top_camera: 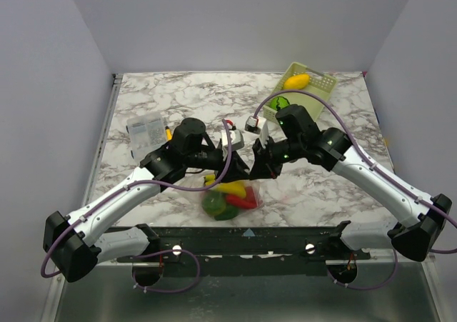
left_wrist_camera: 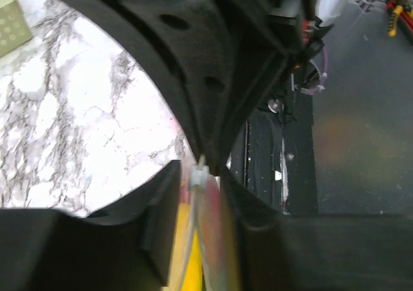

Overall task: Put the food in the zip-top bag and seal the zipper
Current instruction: Zip the zipper food storage bag at the center of the board.

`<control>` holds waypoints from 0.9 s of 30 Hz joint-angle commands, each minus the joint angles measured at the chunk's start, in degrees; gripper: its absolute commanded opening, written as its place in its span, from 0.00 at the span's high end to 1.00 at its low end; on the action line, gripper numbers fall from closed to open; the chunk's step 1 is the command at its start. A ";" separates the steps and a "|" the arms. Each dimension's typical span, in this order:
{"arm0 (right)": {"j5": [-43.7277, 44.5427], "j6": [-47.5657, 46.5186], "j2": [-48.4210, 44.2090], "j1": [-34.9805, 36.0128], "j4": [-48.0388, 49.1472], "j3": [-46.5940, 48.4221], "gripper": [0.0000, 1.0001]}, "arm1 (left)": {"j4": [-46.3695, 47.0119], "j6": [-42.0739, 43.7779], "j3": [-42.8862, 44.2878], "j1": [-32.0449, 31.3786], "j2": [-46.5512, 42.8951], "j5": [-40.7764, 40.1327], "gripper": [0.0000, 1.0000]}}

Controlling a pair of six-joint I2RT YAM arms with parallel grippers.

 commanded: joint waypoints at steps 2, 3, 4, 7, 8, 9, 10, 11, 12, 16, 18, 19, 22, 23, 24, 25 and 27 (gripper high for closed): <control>0.81 0.07 -1.58 0.49 2.30 -0.74 1.00 | 2.61 -0.53 1.01 0.27 -0.11 4.94 0.83; 1.45 0.32 -1.68 0.49 2.45 -0.81 1.00 | 2.21 -0.50 1.05 0.21 -0.11 4.88 0.86; 1.95 0.36 -1.76 0.49 2.69 -0.96 1.00 | 1.59 -0.49 1.12 0.26 -0.26 4.83 0.89; 3.86 2.71 -2.15 0.49 3.86 -1.50 1.00 | 0.75 0.14 1.01 0.27 -0.59 4.47 0.94; 4.80 3.47 -2.33 0.49 4.47 -1.82 1.00 | 0.19 0.51 1.01 0.27 -0.49 4.31 0.96; 6.19 4.35 -2.45 0.49 5.19 -2.04 1.00 | -0.34 0.74 1.19 0.30 -0.47 3.96 0.98; 8.34 5.62 -2.55 0.49 5.66 -2.27 1.00 | -0.95 0.92 1.43 0.27 -0.38 3.67 1.00; 10.43 6.43 -2.52 0.49 5.89 -2.36 1.00 | -1.40 0.94 1.57 0.27 -0.29 3.24 1.00; 13.77 7.61 -2.73 0.47 6.42 -2.63 1.00 | -1.89 0.75 1.74 0.21 -0.37 2.63 1.00; 24.27 12.18 -3.81 0.49 8.74 -4.65 1.00 | -4.58 0.35 2.70 0.24 -1.20 0.82 1.00; 28.25 13.67 -4.40 0.49 9.19 -5.54 1.00 | -6.53 0.37 3.48 0.27 -1.56 -0.10 1.00; 30.57 14.34 -5.03 0.49 9.71 -6.35 1.00 | -7.36 0.35 3.79 0.27 -1.86 -0.66 1.00; 37.11 16.30 -6.58 0.48 10.90 -7.95 1.00 | -8.58 0.00 3.58 0.27 -3.17 -2.50 1.00; 38.98 16.83 -6.98 0.49 10.97 -8.26 1.00 | -8.87 -0.01 3.32 0.27 -3.78 -2.79 1.00; 40.66 17.79 -7.26 0.50 10.95 -8.59 1.00 | -9.19 -0.06 3.14 0.27 -4.22 -2.98 1.00; 41.96 18.21 -7.29 0.49 10.62 -8.65 1.00 | -9.43 -0.03 2.89 0.27 -4.72 -3.16 1.00; 44.83 19.23 -6.95 0.49 9.59 -8.46 1.00 | -10.08 -0.02 2.51 0.26 -5.56 -4.03 1.00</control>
